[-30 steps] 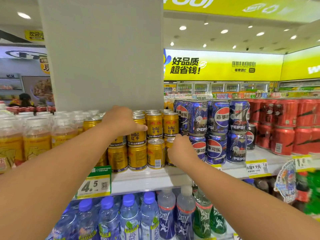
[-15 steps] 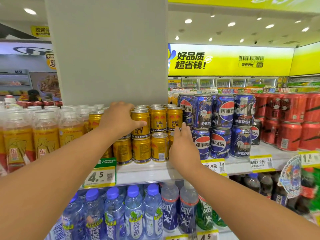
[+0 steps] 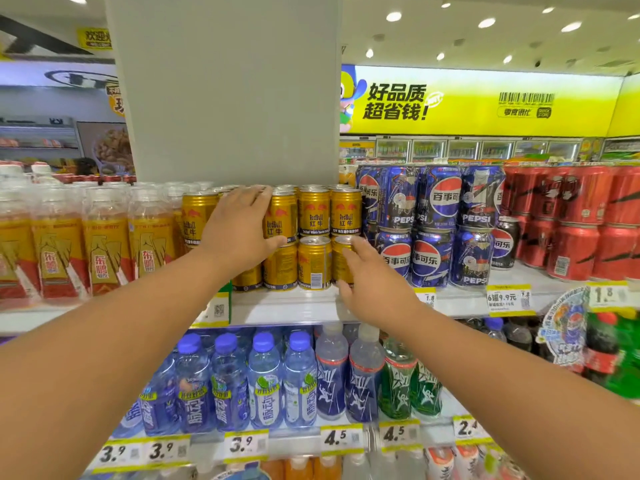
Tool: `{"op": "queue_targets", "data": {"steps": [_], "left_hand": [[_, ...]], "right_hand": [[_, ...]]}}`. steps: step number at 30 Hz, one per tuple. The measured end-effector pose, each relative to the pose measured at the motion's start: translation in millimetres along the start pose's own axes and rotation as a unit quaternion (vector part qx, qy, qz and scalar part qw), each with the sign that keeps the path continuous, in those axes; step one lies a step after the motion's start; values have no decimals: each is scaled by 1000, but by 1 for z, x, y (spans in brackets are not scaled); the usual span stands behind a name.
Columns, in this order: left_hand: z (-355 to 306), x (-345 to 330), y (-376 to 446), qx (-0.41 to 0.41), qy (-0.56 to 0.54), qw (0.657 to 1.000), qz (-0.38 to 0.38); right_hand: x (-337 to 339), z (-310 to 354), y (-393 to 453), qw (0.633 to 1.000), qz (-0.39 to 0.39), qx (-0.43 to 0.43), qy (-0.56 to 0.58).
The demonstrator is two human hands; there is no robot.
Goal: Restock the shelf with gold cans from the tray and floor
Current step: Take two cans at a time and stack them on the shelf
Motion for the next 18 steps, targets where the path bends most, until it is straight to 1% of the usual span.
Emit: {"op": "queue_targets", "data": {"steps": [3, 7, 11, 18], "left_hand": [[-3, -3, -10, 10, 6, 999, 40], [-12, -12, -29, 19, 21, 995, 94], [-26, -28, -55, 30, 26, 985, 170], [-46, -37, -98, 54, 29, 976, 209]], "right_hand": [[4, -10, 2, 998, 64, -6, -10], [16, -20, -1, 994, 105, 10, -5], [17, -24, -11, 992, 122, 33, -13], [5, -15, -36, 984, 151, 81, -55]]}}
Point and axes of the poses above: each hand's wrist, its own y-axis towards the middle knuckle, its own x-axis out of the back of the hand, z = x × y, the point moved 5 cm from there along y, towards the middle knuckle, and after that the axes turned 9 degrees about z, right-handed, at the moved point
